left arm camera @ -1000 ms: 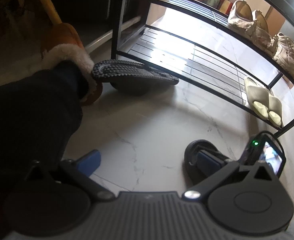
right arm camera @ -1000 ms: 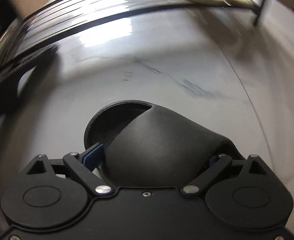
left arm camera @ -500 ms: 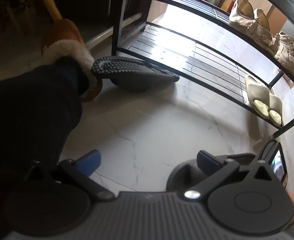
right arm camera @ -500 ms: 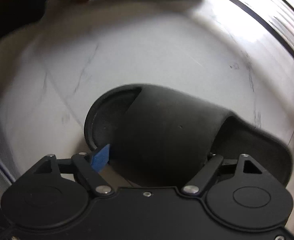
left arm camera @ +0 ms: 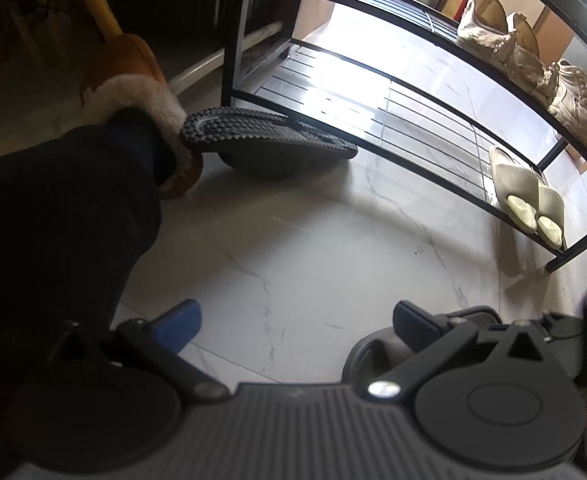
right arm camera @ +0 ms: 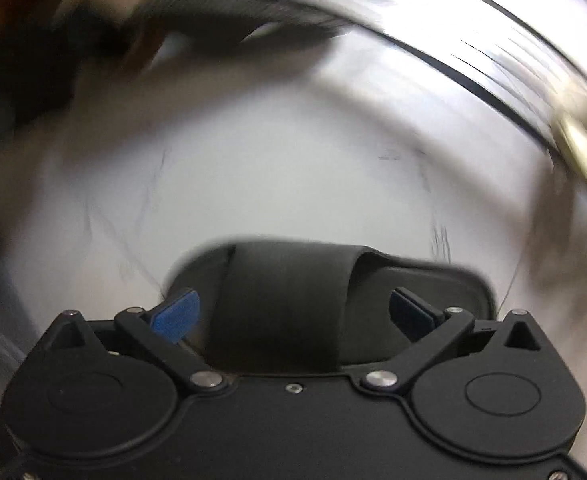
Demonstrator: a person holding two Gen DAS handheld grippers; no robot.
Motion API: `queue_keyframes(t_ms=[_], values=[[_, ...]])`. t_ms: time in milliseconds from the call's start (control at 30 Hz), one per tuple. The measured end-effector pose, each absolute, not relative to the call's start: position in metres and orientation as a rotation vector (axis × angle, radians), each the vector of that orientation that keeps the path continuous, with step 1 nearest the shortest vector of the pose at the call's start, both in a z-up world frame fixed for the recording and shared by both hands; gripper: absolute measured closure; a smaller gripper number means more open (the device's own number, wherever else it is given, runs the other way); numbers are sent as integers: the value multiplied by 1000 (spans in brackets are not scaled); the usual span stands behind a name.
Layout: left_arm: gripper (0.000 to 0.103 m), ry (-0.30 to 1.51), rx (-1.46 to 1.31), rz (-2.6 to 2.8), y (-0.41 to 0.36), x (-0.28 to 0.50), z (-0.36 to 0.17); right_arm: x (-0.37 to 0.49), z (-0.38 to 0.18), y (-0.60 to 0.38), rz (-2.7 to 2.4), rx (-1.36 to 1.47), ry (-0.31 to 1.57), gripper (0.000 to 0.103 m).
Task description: Organize scattered shoes
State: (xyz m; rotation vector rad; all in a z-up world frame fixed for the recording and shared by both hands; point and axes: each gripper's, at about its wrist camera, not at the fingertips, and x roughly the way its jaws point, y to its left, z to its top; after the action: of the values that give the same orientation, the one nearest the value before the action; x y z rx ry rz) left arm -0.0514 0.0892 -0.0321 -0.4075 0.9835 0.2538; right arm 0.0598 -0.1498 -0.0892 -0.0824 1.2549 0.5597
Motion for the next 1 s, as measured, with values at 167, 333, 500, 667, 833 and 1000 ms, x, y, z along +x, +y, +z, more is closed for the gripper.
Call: queue_keyframes(t_ms=[167,333,500,667,833,1000], values=[[1,989,-410,251,88,-51,-33,49,-132,-218,163,905,1387,0],[1,979,-416,258,91,-53,-31,-16,-167,-236,-169,1554,1264,0],[1,968,-405,251,91,-53,-29,-40,-198,-203,-224,1813,1253,0],[1,965,-393,258,92,-52,-28,-37,-215,-196,-271,1768,1224,0],[1,962,-426,248,93,-52,-27,-37,-214,-225,-298,1721,1164,0],[1,981,-427,244,92,-52,-31,-40,-214,-256,-346,1670,1111,0]])
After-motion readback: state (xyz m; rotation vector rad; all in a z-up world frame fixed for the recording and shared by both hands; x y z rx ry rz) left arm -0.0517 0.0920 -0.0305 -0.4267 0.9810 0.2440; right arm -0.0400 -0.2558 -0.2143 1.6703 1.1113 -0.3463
